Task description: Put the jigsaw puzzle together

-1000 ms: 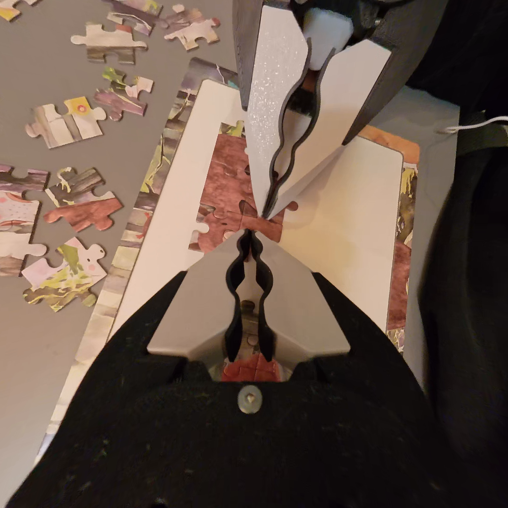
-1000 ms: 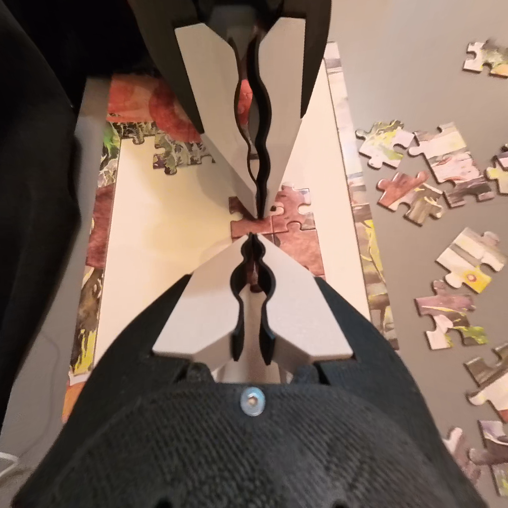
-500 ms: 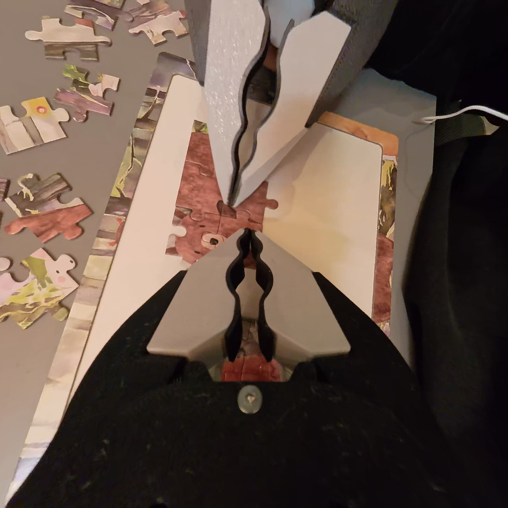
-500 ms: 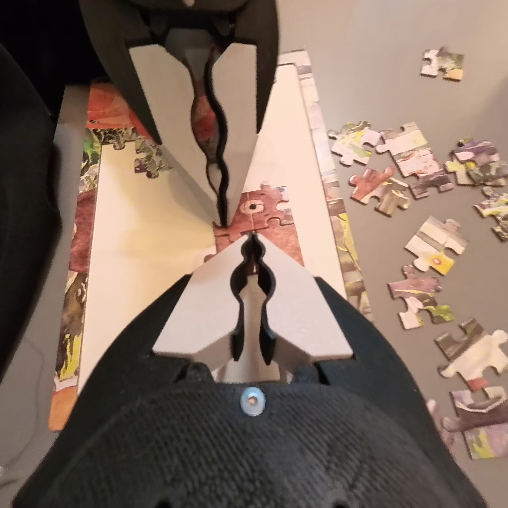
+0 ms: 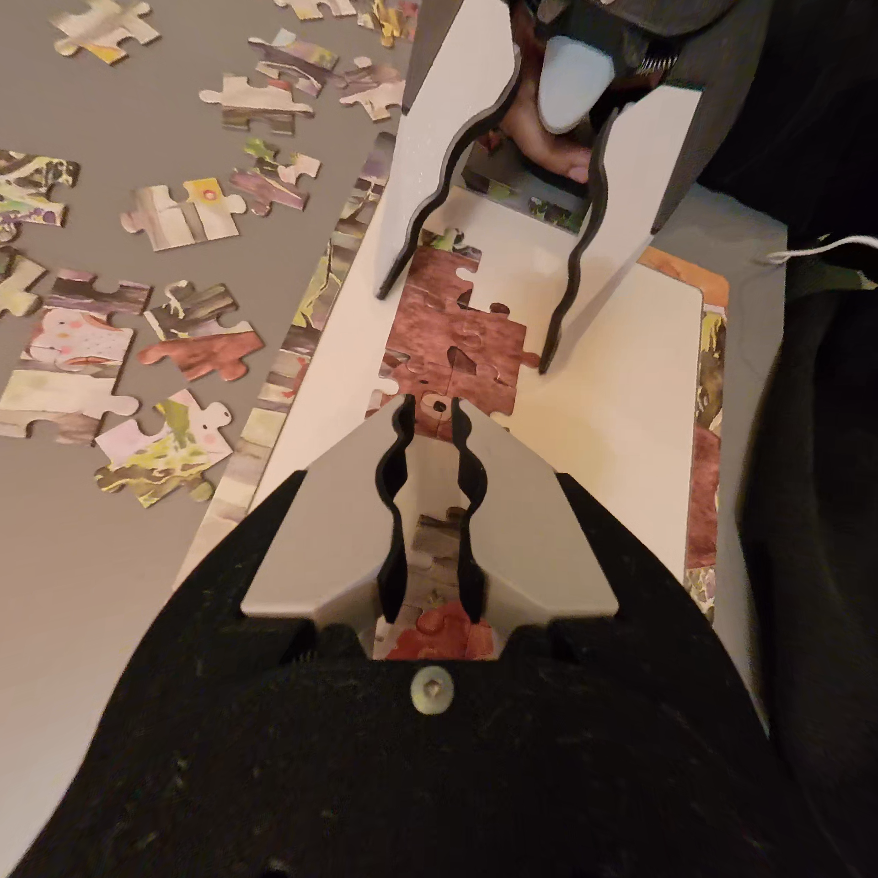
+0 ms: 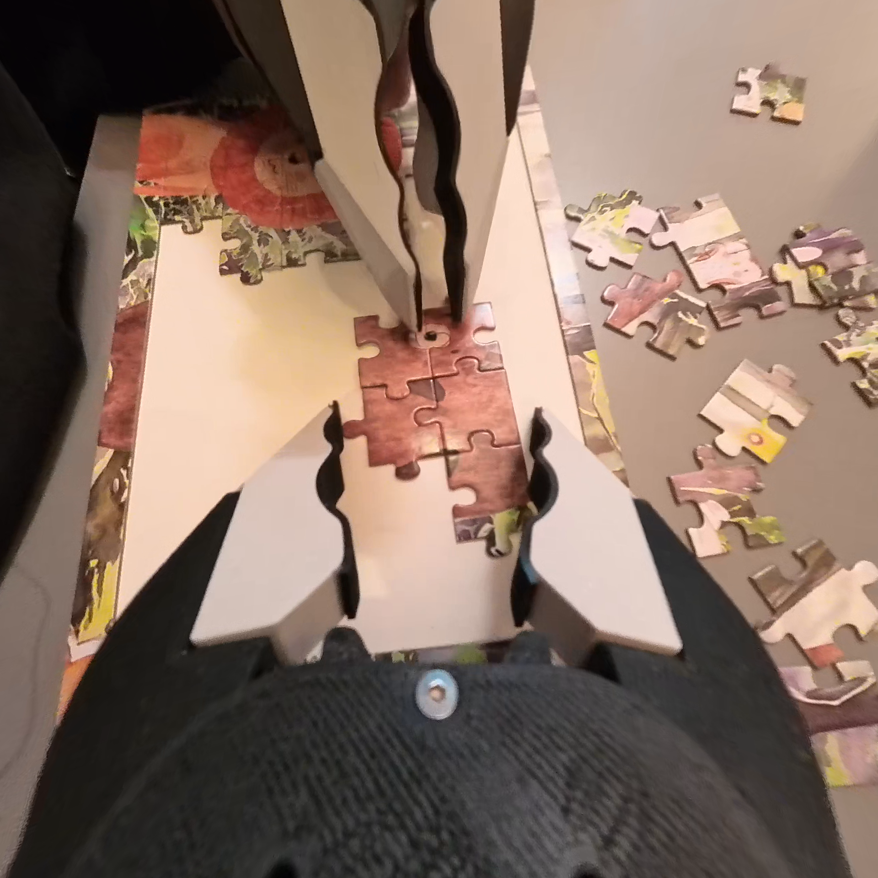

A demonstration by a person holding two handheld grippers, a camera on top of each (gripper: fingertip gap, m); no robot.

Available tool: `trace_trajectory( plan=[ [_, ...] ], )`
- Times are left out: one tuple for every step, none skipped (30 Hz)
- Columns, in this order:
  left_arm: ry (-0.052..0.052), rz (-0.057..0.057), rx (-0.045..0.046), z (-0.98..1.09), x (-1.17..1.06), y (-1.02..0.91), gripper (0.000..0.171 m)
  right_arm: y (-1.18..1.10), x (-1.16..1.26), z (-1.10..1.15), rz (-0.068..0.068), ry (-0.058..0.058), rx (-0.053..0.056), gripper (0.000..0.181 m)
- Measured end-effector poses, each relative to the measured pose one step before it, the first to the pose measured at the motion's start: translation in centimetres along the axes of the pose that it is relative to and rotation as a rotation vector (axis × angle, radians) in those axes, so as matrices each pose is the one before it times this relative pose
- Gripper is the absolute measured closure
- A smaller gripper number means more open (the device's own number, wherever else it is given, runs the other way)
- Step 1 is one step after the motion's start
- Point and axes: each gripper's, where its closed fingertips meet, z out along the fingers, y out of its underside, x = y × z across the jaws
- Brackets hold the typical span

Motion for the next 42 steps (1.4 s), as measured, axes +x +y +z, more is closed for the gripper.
trace_trajectory(
  plan=[
    [-0.0057,0.0096,-0.01346,0.202,0.007,0.208,0.157,0.043,-0.008,0.053,-0.01,0.0061,-0.0056,0.103],
    [-0.0044,0.0076,-0.01011,0.151,0.019,0.15,0.157,0.06,-0.037,0.036,-0.0112,0.0049,-0.006,0.102],
    [-0.0015,0.003,0.00335,0.036,0.026,-0.068,0.157,0.052,-0.017,0.021,-0.01,0.0048,-0.0056,0.102],
    [0.001,-0.0025,0.00541,-0.028,0.008,-0.104,0.157,0.017,-0.006,0.014,-0.0032,0.0034,-0.004,0.102],
    [-0.0002,-0.0044,0.00654,-0.069,-0.065,-0.092,0.157,-0.028,-0.026,-0.026,0.0019,-0.0004,-0.0021,0.107],
    [-0.0012,-0.0058,0.00907,-0.095,-0.112,-0.128,0.157,-0.011,-0.041,-0.076,-0.0006,-0.0024,-0.002,0.115],
    [-0.0004,-0.0075,0.01244,-0.129,-0.097,-0.167,0.157,-0.005,-0.021,-0.081,-0.0038,-0.0004,-0.002,0.12],
    [0.0017,-0.0081,0.01482,-0.14,-0.062,-0.221,0.157,0.023,0.02,-0.03,-0.0008,0.0005,-0.0011,0.12],
    [0.0016,-0.0082,0.01589,-0.14,-0.066,-0.236,0.157,0.002,0.001,-0.011,0.0036,-0.0015,0.001,0.12],
    [-0.0006,-0.0082,0.01613,-0.144,-0.109,-0.243,0.156,-0.012,-0.003,-0.011,0.0042,-0.0023,0.0011,0.12],
    [-0.0035,-0.008,0.01685,-0.148,-0.148,-0.249,0.156,-0.009,0.002,-0.032,0.0024,-0.0015,-0.0003,0.12],
    [-0.0052,-0.0073,0.01678,-0.159,-0.179,-0.232,0.156,0.003,0.011,-0.031,0.0009,-0.0001,-0.0002,0.12],
    [-0.008,-0.007,0.01733,-0.17,-0.232,-0.237,0.155,-0.025,0.006,-0.031,-0.0002,0.0005,0.0017,0.12],
    [-0.0098,-0.0084,0.01901,-0.183,-0.285,-0.258,0.155,-0.085,0.014,-0.065,-0.0007,0.001,0.0048,0.12],
    [-0.0096,-0.0122,0.01878,-0.189,-0.296,-0.243,0.154,-0.145,0.002,-0.08,-0.0008,0.0009,0.0074,0.121],
    [-0.0074,-0.0156,0.01863,-0.187,-0.297,-0.24,0.152,-0.177,0.022,-0.109,-0.001,0.0018,0.0094,0.121],
    [-0.0032,-0.0206,0.01888,-0.152,-0.256,-0.23,0.149,-0.2,0.061,-0.137,-0.0021,0.0048,0.0103,0.12],
    [0.0007,-0.0279,0.01894,-0.137,-0.22,-0.226,0.143,-0.2,0.092,-0.147,-0.0041,0.008,0.0094,0.12],
    [0.0029,-0.034,0.01998,-0.131,-0.217,-0.246,0.137,-0.2,0.136,-0.163,-0.006,0.0109,0.0092,0.121],
    [0.0055,-0.0387,0.02231,-0.131,-0.204,-0.267,0.132,-0.216,0.135,-0.18,-0.0074,0.0122,0.0108,0.12],
    [0.0078,-0.0454,0.02191,-0.116,-0.217,-0.257,0.125,-0.221,0.116,-0.194,-0.006,0.0099,0.011,0.12],
    [0.013,-0.0483,0.01463,-0.088,-0.191,-0.136,0.119,-0.212,0.055,-0.174,-0.004,0.0049,0.0109,0.121],
    [0.0211,-0.0438,0.00538,-0.043,-0.095,-0.004,0.116,-0.219,-0.029,-0.181,-0.0055,-0.0004,0.0119,0.132],
    [0.0261,-0.0371,-0.00032,0.006,0.052,0.076,0.113,-0.28,-0.049,-0.193,-0.0067,-0.0003,0.015,0.137],
    [0.0266,-0.026,-0.00498,0.039,0.177,0.121,0.111,-0.275,-0.032,-0.146,-0.003,0.0005,0.0146,0.136],
    [0.0144,-0.0112,-0.00761,0.077,0.138,0.144,0.111,-0.137,-0.071,-0.067,0.0045,-0.0044,0.007,0.134],
    [-0.0025,0.0062,-0.0101,0.116,0.026,0.171,0.112,0.133,-0.028,0.04,0.0099,-0.0049,-0.0077,0.131],
    [-0.0181,0.0198,-0.01513,0.148,-0.11,0.218,0.113,0.3,0.076,0.084,0.0059,0.0025,-0.018,0.129],
    [-0.0286,0.0255,-0.0207,0.164,-0.219,0.295,0.114,0.3,0.157,0.081,-0.0018,0.0095,-0.0173,0.128],
    [-0.0257,0.023,-0.02341,0.194,-0.18,0.343,0.115,0.23,0.16,0.087,-0.0025,0.0103,-0.0114,0.128],
    [-0.0068,0.0176,-0.02048,0.192,0.116,0.267,0.117,0.142,0.09,0.09,0.0044,0.0039,-0.0066,0.127],
    [-0.0021,0.0147,-0.01436,0.173,0.171,0.18,0.118,0.109,0.016,0.138,0.0125,-0.0039,-0.0051,0.123],
    [-0.0089,0.0102,-0.01227,0.146,0.039,0.143,0.119,0.134,0.011,0.158,0.0158,-0.0048,-0.0073,0.121],
    [-0.0101,0.0089,-0.0099,0.112,0.001,0.121,0.119,0.17,0.058,0.181,0.0128,-0.0009,-0.0099,0.117],
    [-0.0058,0.0094,-0.0075,0.088,0.048,0.095,0.12,0.195,0.068,0.176,0.0073,0.0027,-0.0117,0.113],
    [-0.0035,0.0075,-0.00574,0.068,0.063,0.06,0.12,0.173,0.046,0.176,0.0035,0.0035,-0.011,0.111],
    [-0.005,0.0062,-0.00386,0.044,0.016,0.042,0.12,0.096,0.016,0.153,0.0021,0.0029,-0.0074,0.111],
    [-0.0061,0.0078,-0.0011,0.021,0.046,-0.004,0.122,-0.015,-0.063,0.123,0.001,-0.0005,-0.002,0.111],
    [-0.0044,0.0126,0.00385,-0.023,0.144,-0.11,0.124,-0.119,-0.066,0.067,0.0006,-0.0002,0.0041,0.112],
    [-0.0013,0.0151,0.00296,-0.023,0.251,-0.134,0.126,-0.166,0.011,0.037,0.0016,0.0036,0.0067,0.114],
    [-0.0024,0.0168,-0.00179,-0.008,0.245,-0.1,0.132,-0.162,-0.014,0.035,0.0005,0.002,0.0064,0.115],
    [-0.0063,0.0215,-0.0068,0.038,0.189,-0.005,0.139,-0.12,-0.017,0.021,0.0003,0.0017,0.0044,0.118]
  ],
)
